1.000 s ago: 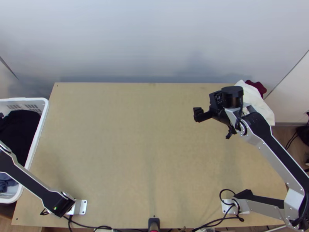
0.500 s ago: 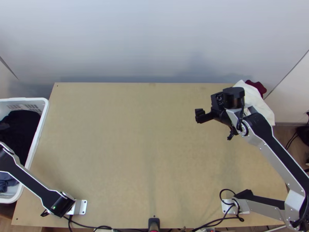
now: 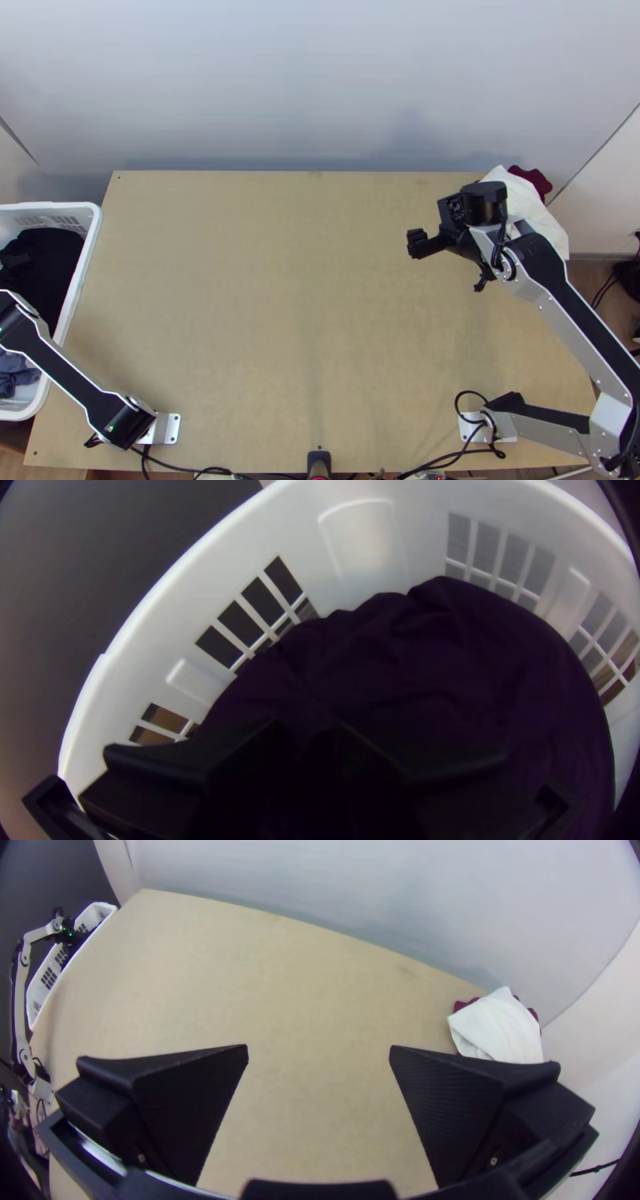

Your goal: Fold the t-shirt

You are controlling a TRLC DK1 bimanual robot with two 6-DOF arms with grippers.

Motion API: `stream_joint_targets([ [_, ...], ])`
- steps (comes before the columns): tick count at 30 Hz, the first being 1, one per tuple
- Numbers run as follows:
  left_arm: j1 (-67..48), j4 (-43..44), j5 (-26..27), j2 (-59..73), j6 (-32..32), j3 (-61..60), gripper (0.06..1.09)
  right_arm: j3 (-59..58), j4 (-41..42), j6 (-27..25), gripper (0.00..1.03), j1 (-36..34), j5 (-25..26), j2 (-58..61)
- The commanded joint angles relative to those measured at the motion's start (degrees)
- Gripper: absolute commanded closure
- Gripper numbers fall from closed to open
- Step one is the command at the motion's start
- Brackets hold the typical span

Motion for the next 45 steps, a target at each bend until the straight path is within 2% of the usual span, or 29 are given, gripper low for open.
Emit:
stream_joint_targets([
  [1, 0.5, 1.2, -0.1, -1.7, -0.2, 0.3, 0.87, -2.8, -0.2, 0.1, 0.04, -0.6, 0.1, -1.0],
  [5, 1.3, 0.7, -0.1, -4.6, -0.2, 0.2, 0.87, -3.8, -0.1, 0.2, 0.04, -0.9, 0.1, -1.0],
  [12, 2.1, -6.3, -0.1, -13.4, 0.8, -1.2, 0.87, -3.9, 0.2, 1.3, 0.04, -0.9, 0.0, -1.2],
  [13, 2.2, -7.7, 0.0, -15.0, 0.6, -1.3, 0.88, -3.8, 0.2, 1.3, 0.04, -0.9, 0.0, -1.5],
  [14, 2.3, -9.0, 0.2, -16.6, 0.6, -1.4, 0.96, -3.8, 0.2, 1.3, 0.04, -0.9, 0.0, -1.8],
  [15, 2.3, -10.7, 0.8, -18.3, 0.5, -1.4, 1.05, -3.8, 0.2, 1.3, 0.04, -0.9, 0.0, -2.0],
  [21, 2.4, -19.9, 8.3, -30.0, -3.0, -4.6, 1.04, -3.9, 0.5, 2.2, 0.04, -0.6, 0.0, -3.6],
  [25, 1.7, -21.5, 9.2, -33.3, -3.3, -6.7, 1.03, -4.9, 0.5, 2.6, 0.04, 0.0, -0.1, -4.5],
  [26, 1.7, -21.9, 9.1, -32.9, -3.3, -6.8, 0.97, -5.2, 0.5, 2.6, 0.04, 0.3, 0.0, -4.6],
  [27, 1.8, -22.5, 9.1, -32.3, -3.4, -7.0, 0.8, -5.3, 0.5, 2.5, 0.04, 0.7, 0.0, -4.6],
  [29, 2.3, -23.2, 9.1, -31.2, -3.8, -8.5, 0.39, -5.3, 0.5, 2.1, 0.04, 1.1, 0.0, -4.7],
  [30, 2.6, -23.2, 9.0, -30.4, -4.0, -9.2, 0.24, -5.3, 0.5, 2.0, 0.04, 1.3, 0.0, -4.8],
  [31, 2.9, -23.3, 9.0, -29.3, -3.9, -9.5, 0.2, -5.3, 0.5, 2.0, 0.04, 1.5, 0.0, -4.8],
  [42, 3.0, -15.0, 5.8, -16.3, -2.6, -5.8, 0.2, -7.0, 0.2, 1.6, 0.04, 1.4, 0.1, -6.0],
  [45, 2.3, -10.8, 3.0, -12.6, -2.3, -4.5, 0.2, -7.2, 0.2, 1.6, 0.04, 1.2, 0.1, -5.8],
])
